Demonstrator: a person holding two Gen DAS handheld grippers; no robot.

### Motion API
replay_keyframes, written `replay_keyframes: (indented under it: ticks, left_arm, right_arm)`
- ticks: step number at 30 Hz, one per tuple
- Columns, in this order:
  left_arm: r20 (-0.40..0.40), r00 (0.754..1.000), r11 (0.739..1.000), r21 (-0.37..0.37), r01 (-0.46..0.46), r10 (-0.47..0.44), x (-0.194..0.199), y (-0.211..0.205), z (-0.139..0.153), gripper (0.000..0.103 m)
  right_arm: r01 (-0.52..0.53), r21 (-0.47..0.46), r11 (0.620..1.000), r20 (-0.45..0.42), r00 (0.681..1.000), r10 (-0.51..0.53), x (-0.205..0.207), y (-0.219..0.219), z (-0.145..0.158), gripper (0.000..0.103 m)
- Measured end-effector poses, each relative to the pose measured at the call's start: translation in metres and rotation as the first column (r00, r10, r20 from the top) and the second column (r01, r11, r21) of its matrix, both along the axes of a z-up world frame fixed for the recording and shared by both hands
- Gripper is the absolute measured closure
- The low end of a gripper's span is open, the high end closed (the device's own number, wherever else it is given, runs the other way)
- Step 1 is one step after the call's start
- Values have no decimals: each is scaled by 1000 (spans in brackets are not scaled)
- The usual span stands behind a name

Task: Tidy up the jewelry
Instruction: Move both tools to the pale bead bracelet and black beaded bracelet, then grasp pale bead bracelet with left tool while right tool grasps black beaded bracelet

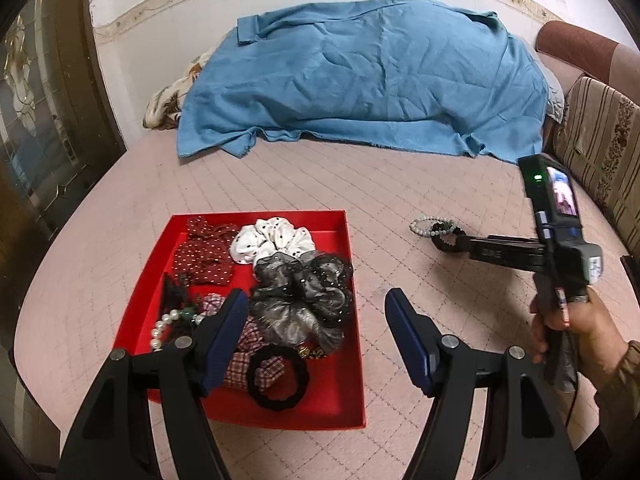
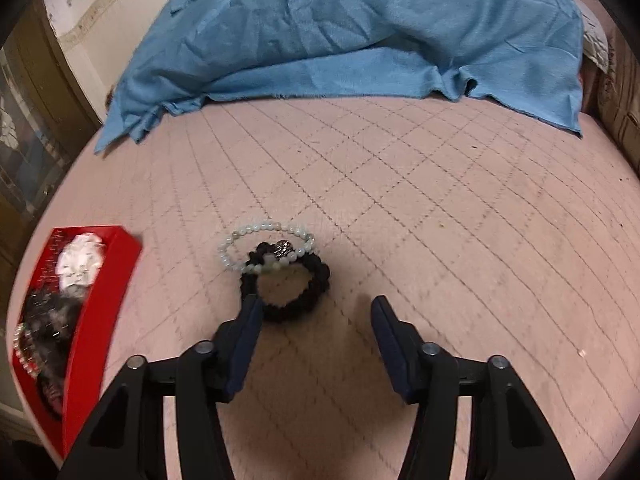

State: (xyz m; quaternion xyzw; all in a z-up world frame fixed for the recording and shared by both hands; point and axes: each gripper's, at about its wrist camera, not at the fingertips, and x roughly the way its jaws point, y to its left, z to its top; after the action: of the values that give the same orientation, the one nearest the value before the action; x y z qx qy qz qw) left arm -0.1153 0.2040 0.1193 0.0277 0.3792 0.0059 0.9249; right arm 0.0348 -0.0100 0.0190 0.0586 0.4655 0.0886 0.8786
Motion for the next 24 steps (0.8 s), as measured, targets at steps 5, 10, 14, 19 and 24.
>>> replay_keyframes:
  ticks: [5, 10, 14, 19, 24]
  left_arm:
    - [-32, 999, 1000, -23, 11, -12, 18, -7, -3, 33]
    - [-48, 997, 998, -30, 57, -58, 40, -27, -4, 33]
    - [-68, 994, 996, -26, 87, -88, 59, -46, -10, 33]
    - [-95, 986, 989, -55, 135, -140, 97, -69, -22, 33]
    - [-178, 971, 981, -132, 139, -161, 150, -84, -45, 34]
  right_arm:
    - [-18, -138, 990, 10, 1000, 20, -2, 8, -4, 60]
    - [-23, -263, 964, 29, 999, 32, -21, -18, -7, 61]
    - [40, -250, 968, 38, 999, -31, -35, -61, -8, 61]
    - [14, 27, 1000, 56, 998, -16, -38, -84, 5, 61]
    - [-70, 138, 988, 55, 997, 63, -18, -52, 7, 61]
